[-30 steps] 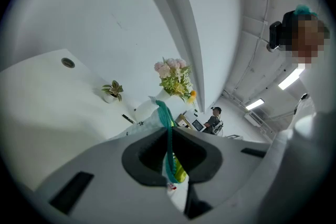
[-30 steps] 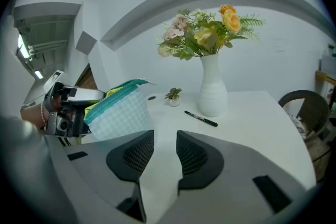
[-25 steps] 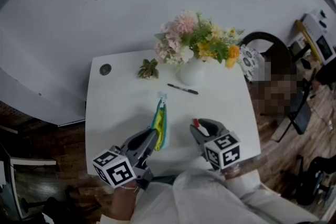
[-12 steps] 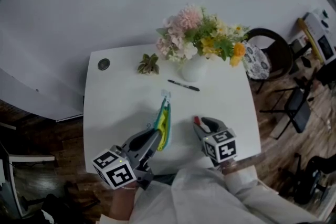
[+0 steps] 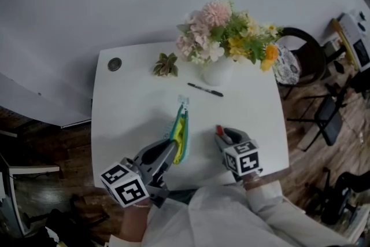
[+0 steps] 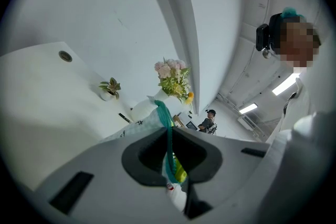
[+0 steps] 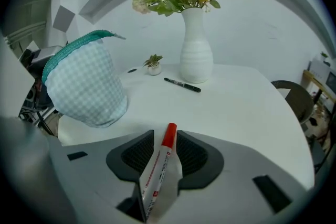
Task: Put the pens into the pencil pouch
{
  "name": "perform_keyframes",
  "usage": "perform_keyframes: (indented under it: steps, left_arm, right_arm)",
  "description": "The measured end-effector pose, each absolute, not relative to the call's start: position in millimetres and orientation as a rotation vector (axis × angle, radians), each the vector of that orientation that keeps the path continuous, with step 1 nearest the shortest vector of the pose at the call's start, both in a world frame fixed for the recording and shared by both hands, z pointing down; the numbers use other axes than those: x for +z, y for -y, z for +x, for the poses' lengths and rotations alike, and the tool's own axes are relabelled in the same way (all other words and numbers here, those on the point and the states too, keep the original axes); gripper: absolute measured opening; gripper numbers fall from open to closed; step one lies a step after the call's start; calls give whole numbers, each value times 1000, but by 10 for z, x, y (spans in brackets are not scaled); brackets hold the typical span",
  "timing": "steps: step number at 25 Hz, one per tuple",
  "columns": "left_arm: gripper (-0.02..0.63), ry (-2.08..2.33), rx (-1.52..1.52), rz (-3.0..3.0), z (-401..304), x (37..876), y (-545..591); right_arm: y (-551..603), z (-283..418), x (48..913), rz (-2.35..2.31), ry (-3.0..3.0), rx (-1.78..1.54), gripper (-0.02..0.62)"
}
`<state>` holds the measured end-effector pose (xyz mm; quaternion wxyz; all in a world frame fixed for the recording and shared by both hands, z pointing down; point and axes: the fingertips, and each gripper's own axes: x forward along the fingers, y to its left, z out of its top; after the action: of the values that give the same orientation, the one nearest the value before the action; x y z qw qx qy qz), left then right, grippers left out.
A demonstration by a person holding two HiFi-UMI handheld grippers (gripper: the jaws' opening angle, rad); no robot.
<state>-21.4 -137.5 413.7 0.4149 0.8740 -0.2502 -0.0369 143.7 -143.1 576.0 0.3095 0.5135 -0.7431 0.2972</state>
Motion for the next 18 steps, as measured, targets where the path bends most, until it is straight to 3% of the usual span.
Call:
perform_keyframes:
  steps: [4,9,18]
  left_arm:
    - [28,632,-80,2201,-218,4154,1377]
    - [28,628,-74,2202,-203,4168,1366]
    - [28,635,-64,2213,-190,4186,1345]
  right_arm:
    - [1404,1438,5840,1345,1943,776,127]
    - [1418,1486,5826,1378,1937,724,69]
    - [1446,1335,5539,1393,2100,730,63]
